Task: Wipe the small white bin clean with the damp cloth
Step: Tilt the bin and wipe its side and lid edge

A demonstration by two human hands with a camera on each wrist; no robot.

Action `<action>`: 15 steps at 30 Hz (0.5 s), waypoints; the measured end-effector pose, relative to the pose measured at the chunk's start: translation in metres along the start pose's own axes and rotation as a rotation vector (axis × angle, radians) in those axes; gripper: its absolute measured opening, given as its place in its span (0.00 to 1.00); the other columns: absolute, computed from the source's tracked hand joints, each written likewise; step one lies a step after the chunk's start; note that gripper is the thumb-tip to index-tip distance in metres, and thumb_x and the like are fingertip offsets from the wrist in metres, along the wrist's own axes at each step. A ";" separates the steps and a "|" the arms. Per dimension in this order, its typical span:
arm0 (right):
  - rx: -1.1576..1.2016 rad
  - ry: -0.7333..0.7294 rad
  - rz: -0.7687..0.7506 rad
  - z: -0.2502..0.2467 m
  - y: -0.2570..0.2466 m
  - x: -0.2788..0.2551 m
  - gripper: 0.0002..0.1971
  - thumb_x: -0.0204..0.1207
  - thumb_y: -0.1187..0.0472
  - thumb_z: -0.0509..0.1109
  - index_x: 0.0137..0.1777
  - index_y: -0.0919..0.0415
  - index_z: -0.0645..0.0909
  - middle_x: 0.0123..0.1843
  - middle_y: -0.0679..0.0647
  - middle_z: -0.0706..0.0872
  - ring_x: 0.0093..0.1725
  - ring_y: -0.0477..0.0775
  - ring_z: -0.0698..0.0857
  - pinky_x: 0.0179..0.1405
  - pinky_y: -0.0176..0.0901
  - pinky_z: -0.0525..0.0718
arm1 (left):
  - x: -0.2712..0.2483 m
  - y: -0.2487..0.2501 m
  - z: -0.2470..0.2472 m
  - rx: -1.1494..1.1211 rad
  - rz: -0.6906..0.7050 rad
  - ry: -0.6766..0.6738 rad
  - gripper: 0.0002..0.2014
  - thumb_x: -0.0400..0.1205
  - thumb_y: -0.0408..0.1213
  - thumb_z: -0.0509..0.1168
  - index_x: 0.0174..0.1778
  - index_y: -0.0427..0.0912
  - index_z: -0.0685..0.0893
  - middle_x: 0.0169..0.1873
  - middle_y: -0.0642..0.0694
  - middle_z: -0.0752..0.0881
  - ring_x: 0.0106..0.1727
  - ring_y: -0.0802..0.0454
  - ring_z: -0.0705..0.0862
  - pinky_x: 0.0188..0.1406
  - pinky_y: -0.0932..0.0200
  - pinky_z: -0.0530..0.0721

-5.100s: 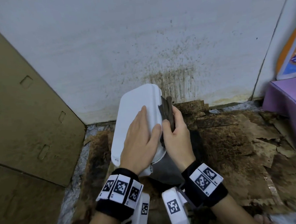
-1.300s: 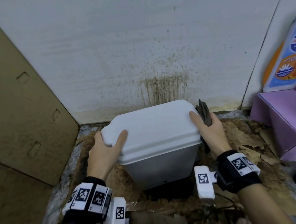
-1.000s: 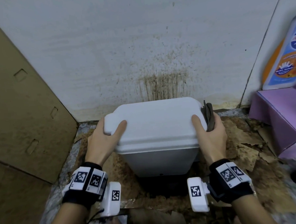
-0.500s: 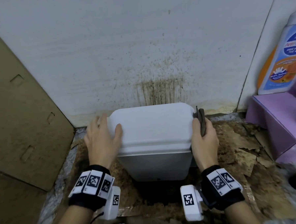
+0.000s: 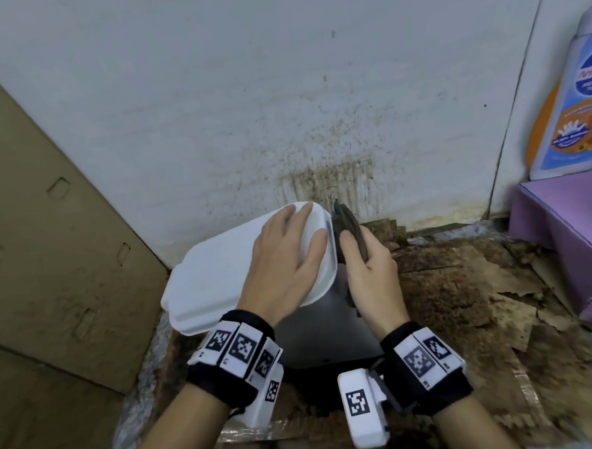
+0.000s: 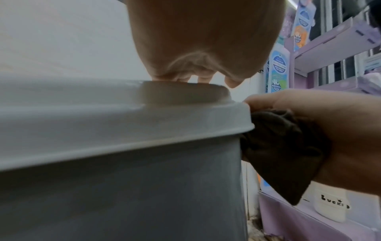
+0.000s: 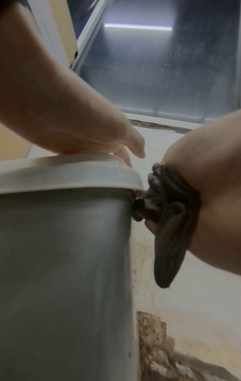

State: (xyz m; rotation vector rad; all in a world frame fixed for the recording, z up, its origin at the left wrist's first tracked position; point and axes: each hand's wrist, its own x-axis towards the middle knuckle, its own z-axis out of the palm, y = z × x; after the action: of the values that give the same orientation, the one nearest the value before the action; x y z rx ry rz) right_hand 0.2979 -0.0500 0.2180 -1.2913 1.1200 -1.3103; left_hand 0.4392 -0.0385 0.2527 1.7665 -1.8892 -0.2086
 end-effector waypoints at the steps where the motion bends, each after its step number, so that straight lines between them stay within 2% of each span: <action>1: 0.019 -0.042 0.014 0.003 0.000 0.002 0.11 0.89 0.52 0.60 0.61 0.40 0.84 0.54 0.40 0.90 0.55 0.37 0.87 0.58 0.40 0.85 | -0.001 -0.004 -0.003 0.018 -0.008 -0.002 0.28 0.90 0.58 0.50 0.86 0.54 0.65 0.86 0.49 0.63 0.87 0.52 0.58 0.86 0.47 0.57; 4: 0.122 -0.132 0.072 0.007 0.001 0.007 0.13 0.89 0.51 0.60 0.66 0.44 0.84 0.59 0.44 0.90 0.62 0.45 0.87 0.66 0.55 0.84 | -0.003 -0.016 -0.008 0.076 -0.004 0.007 0.28 0.89 0.58 0.52 0.86 0.53 0.66 0.86 0.47 0.62 0.87 0.49 0.59 0.85 0.46 0.59; 7: 0.267 -0.071 0.146 0.009 0.007 0.014 0.15 0.88 0.49 0.61 0.69 0.49 0.84 0.62 0.48 0.90 0.63 0.49 0.88 0.68 0.58 0.84 | -0.002 -0.025 -0.016 0.066 -0.002 -0.015 0.30 0.87 0.59 0.51 0.85 0.54 0.66 0.86 0.49 0.61 0.86 0.50 0.59 0.84 0.47 0.60; 8: 0.287 -0.010 0.167 0.010 0.009 0.016 0.19 0.86 0.44 0.62 0.71 0.48 0.82 0.64 0.47 0.89 0.64 0.50 0.87 0.68 0.58 0.83 | -0.002 -0.028 -0.018 0.053 -0.004 -0.010 0.30 0.86 0.59 0.51 0.85 0.54 0.67 0.85 0.50 0.62 0.85 0.50 0.60 0.83 0.47 0.61; 10: 0.255 0.109 0.199 0.012 0.016 0.019 0.34 0.76 0.29 0.62 0.78 0.45 0.75 0.69 0.45 0.84 0.65 0.48 0.84 0.71 0.56 0.79 | -0.003 -0.033 -0.023 0.028 -0.009 0.022 0.29 0.85 0.59 0.52 0.84 0.55 0.69 0.83 0.51 0.64 0.84 0.50 0.64 0.81 0.47 0.63; 11: 0.223 0.144 0.201 0.013 0.019 0.020 0.39 0.73 0.25 0.61 0.80 0.44 0.72 0.72 0.44 0.81 0.66 0.49 0.82 0.72 0.56 0.77 | -0.003 -0.036 -0.025 0.015 -0.009 0.037 0.29 0.85 0.59 0.52 0.83 0.55 0.69 0.83 0.52 0.64 0.83 0.50 0.65 0.81 0.48 0.64; 13: 0.164 0.162 0.179 0.019 0.020 0.019 0.36 0.77 0.30 0.58 0.81 0.45 0.70 0.75 0.47 0.80 0.71 0.52 0.80 0.75 0.61 0.76 | -0.006 -0.041 -0.027 -0.006 -0.016 0.057 0.29 0.85 0.58 0.53 0.83 0.56 0.70 0.82 0.54 0.65 0.82 0.52 0.66 0.80 0.50 0.65; 15: 0.130 0.138 0.151 0.029 0.015 0.015 0.28 0.83 0.37 0.57 0.80 0.45 0.72 0.74 0.50 0.81 0.70 0.51 0.79 0.75 0.61 0.76 | -0.008 -0.043 -0.028 -0.013 -0.021 0.068 0.28 0.84 0.57 0.54 0.82 0.57 0.70 0.82 0.55 0.65 0.82 0.53 0.66 0.78 0.53 0.65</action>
State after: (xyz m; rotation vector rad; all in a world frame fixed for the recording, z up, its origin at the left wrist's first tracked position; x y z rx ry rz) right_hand 0.3272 -0.0665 0.2057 -1.0143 1.1835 -1.3511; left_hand 0.4903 -0.0298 0.2541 1.7627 -1.8184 -0.1656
